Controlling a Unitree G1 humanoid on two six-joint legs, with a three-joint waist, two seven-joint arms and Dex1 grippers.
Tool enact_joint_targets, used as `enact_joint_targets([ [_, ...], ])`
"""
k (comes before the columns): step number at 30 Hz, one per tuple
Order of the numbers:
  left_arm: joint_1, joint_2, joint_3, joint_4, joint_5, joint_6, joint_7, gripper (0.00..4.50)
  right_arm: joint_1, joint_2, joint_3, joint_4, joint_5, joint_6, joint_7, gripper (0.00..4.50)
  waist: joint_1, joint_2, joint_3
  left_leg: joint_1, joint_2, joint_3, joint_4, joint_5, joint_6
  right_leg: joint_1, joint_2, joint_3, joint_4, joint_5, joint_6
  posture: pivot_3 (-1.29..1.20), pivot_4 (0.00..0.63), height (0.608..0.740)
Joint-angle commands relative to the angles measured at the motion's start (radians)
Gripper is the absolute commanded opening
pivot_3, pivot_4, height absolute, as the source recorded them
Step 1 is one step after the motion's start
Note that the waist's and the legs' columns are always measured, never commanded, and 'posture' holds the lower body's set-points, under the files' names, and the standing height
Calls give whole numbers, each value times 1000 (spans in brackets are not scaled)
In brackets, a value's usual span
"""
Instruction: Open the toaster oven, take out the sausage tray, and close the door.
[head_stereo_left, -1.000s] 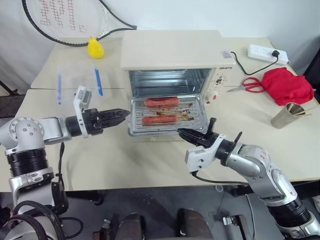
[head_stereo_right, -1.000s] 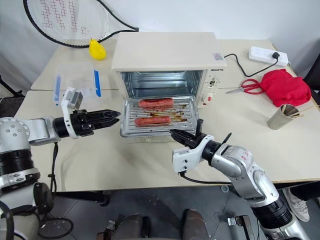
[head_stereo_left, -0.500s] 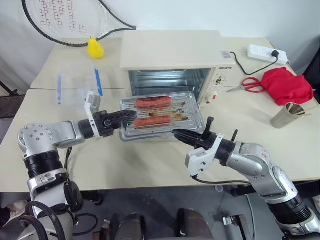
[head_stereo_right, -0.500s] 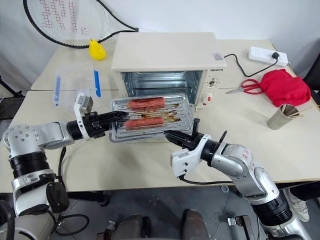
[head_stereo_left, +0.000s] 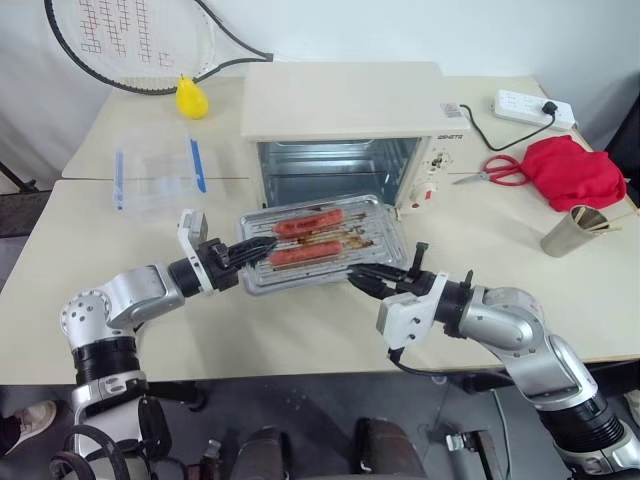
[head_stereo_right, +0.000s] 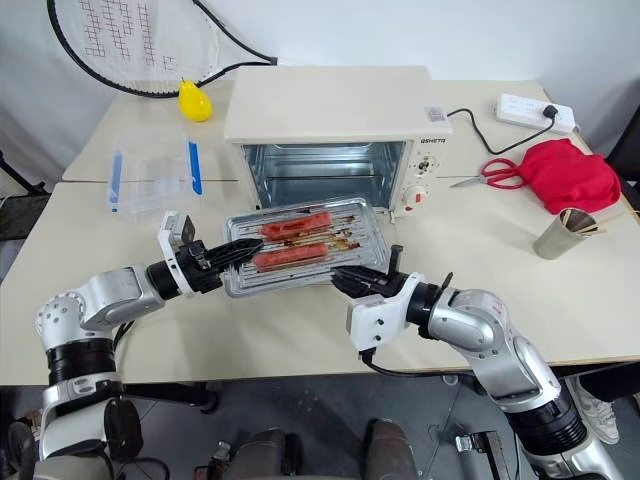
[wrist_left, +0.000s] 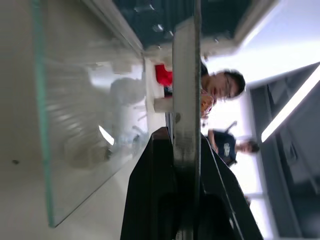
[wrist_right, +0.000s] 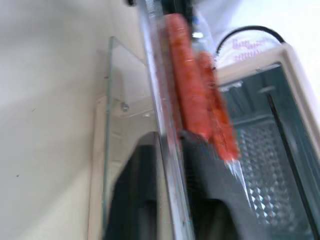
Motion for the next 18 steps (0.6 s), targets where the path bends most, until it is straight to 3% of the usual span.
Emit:
enact_joint_targets([
  [1, 58, 6, 59, -45, -65, -26, -5, 0, 21, -31, -70, -8, 53, -36, -9, 1932, 0, 0, 0, 0, 0, 0, 0, 0, 0, 0, 0, 0, 0, 0, 0, 0, 150, 740],
  [4, 136, 40, 103, -61, -65, -1, -70, 0, 53, -56, -118, 36, 146, -73, 16, 2957, -1, 0, 0, 0, -1, 1, 0, 0, 0, 0, 0, 0, -1, 0, 0, 0, 150, 740],
  [7, 210, 95, 134, -78, -65, 33, -172, 0, 80, -80, -179, 125, 228, -88, 32, 2957, -2, 0, 0, 0, -1, 2, 0, 0, 0, 0, 1, 0, -1, 0, 0, 0, 150, 740],
  [10, 311, 157, 164, -99, -65, 58, -292, 0, 89, -95, -232, 255, 291, -114, 47, 2300, -3, 0, 0, 0, -1, 2, 0, 0, 0, 0, 1, 0, -1, 0, 0, 0, 150, 740],
  [13, 412, 190, 191, -135, -65, 55, -387, 0, 88, -110, -245, 384, 333, -206, 90, 1313, -3, 0, 0, 1, 0, 3, 0, 0, 0, 0, 1, 1, -2, 0, 0, 0, 150, 740],
  [16, 558, 163, 288, -186, -65, 4, -454, 0, 50, -108, -234, 573, 392, -282, 179, 276, -5, 0, 0, 1, 0, 3, -1, 0, 0, 1, 1, 2, -3, 0, 0, 0, 150, 740],
  [18, 599, 123, 334, -211, -65, -48, -448, 0, 30, -95, -226, 631, 442, -233, 233, 32, -5, 0, 0, 1, 1, 4, -1, 0, 0, 1, 1, 1, -3, 0, 0, 0, 150, 740],
])
